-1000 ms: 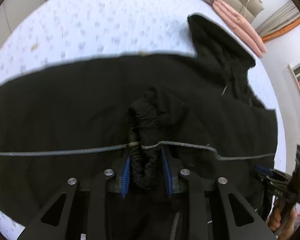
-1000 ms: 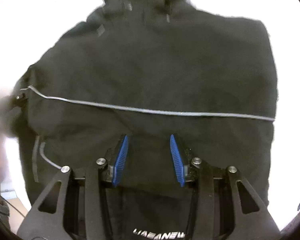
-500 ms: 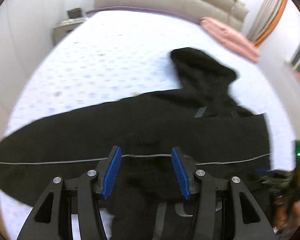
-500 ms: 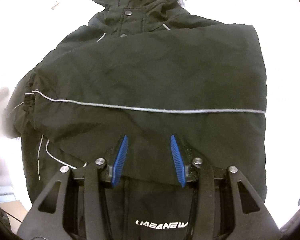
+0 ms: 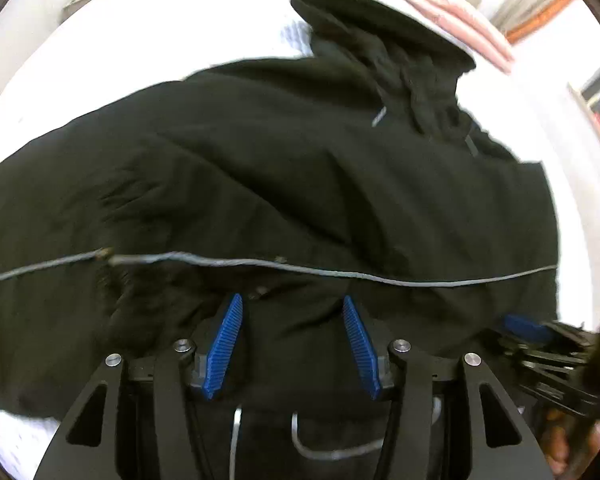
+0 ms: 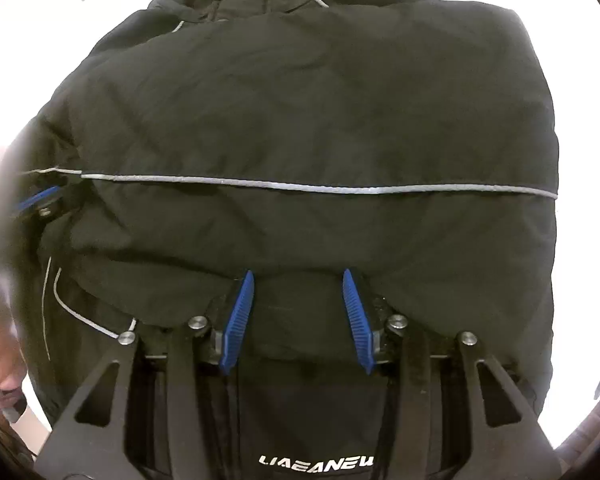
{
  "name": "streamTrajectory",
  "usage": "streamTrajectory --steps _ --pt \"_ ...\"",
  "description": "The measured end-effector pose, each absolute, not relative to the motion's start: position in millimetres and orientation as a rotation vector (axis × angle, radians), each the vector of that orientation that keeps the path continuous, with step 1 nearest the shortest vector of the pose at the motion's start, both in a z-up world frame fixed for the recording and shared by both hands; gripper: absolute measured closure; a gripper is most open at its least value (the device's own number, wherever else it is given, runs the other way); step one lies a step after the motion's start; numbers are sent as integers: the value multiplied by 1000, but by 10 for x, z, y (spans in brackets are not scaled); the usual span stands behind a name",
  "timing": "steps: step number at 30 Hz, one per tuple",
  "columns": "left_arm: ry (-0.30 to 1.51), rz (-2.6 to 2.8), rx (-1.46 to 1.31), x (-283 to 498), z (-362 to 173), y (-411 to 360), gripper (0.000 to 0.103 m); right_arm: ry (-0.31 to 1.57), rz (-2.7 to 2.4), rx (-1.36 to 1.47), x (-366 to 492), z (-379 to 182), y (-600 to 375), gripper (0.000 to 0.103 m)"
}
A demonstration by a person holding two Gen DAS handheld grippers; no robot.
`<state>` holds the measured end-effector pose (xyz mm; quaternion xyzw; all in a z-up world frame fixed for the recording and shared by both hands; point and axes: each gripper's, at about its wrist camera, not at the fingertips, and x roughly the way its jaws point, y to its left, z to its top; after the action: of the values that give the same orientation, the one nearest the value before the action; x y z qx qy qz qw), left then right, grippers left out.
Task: Fold large clothes
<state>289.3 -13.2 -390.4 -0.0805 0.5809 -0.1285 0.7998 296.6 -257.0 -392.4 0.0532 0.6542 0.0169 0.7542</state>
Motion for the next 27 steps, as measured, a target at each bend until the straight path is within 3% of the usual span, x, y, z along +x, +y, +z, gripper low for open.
streamTrajectory --steps 9,20,27 --pt "1171 22 -321 2262 -3449 1284 48 1402 26 72 2932 -3938 -2547 56" --pt "1022 567 -785 1483 -3596 4065 43 1415 1 42 2837 -3837 -2465 51" --pt "1033 614 -885 1562 -4039 4524 43 1424 -6 22 2869 -3844 -2412 48"
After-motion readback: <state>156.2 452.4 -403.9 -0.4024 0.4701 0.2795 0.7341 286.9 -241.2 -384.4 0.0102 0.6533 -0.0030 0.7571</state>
